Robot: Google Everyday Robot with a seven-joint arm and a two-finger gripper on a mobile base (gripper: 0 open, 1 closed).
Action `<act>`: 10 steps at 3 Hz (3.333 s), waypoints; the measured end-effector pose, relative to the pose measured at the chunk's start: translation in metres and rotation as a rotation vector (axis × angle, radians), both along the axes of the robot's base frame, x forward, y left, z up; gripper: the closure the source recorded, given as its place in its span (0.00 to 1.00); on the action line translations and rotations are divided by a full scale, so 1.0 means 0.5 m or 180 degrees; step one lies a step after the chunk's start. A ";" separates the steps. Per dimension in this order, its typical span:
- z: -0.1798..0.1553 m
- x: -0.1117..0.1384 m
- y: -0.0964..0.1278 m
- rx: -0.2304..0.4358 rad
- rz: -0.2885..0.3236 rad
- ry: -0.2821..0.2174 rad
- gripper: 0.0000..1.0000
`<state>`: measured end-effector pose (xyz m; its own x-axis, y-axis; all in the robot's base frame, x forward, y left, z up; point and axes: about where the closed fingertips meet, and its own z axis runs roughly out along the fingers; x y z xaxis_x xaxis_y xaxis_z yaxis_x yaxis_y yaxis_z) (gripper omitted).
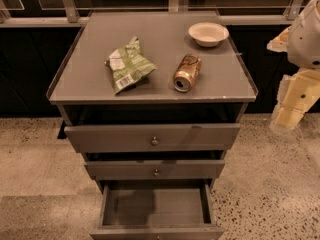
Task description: Place green jalapeno chip bag into bottom drawer
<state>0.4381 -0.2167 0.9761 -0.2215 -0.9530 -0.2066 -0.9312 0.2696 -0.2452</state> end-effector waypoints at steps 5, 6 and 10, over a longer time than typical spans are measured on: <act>-0.068 0.227 0.093 0.0869 0.0427 -0.0314 0.00; -0.068 0.227 0.093 0.0869 0.0427 -0.0315 0.00; -0.048 0.413 0.270 0.1333 0.0854 -0.0597 0.00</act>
Offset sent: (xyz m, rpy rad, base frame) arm 0.0194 0.0023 -0.0031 0.0645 -0.0439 0.0256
